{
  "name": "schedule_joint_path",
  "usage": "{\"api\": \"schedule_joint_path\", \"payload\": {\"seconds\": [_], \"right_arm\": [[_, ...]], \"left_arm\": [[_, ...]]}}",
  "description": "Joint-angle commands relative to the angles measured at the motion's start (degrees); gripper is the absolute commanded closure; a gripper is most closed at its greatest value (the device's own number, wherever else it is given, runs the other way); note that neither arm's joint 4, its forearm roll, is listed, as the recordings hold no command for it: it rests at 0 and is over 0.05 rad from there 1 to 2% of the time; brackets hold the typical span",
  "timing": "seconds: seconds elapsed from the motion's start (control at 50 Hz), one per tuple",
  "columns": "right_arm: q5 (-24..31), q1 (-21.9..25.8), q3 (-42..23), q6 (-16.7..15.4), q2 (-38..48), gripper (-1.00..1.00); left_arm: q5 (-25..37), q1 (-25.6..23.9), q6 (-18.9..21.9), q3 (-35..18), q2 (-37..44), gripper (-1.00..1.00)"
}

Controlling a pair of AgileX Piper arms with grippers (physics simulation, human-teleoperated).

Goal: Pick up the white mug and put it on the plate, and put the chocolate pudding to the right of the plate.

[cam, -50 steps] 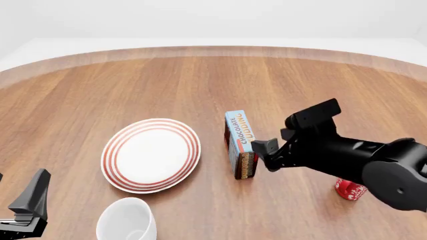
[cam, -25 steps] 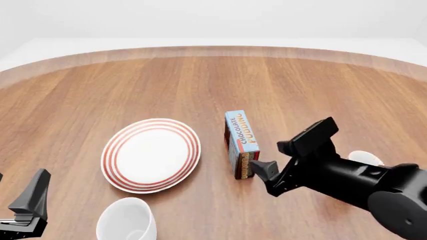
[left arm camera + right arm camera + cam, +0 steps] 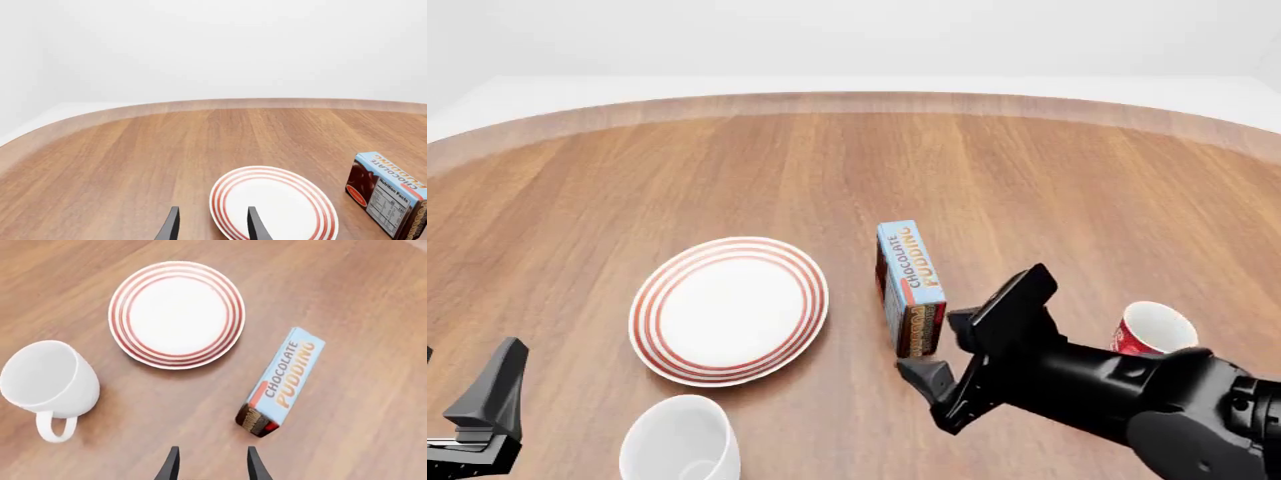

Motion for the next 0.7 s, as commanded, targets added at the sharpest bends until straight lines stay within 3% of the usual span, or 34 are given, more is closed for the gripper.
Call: {"api": "schedule_joint_path", "payload": {"seconds": [0.02,0.7], "right_arm": [[-0.7,2.9,-0.3,-0.2,2.7,-1.0],[-0.9,10.3,-2.8,0.1,9.2,-1.0]], "left_arm": [[0.0,0.0,0.0,0.0,0.0,-1.0],[0.0,0.0,0.0,0.0,0.0,-1.0]]}}
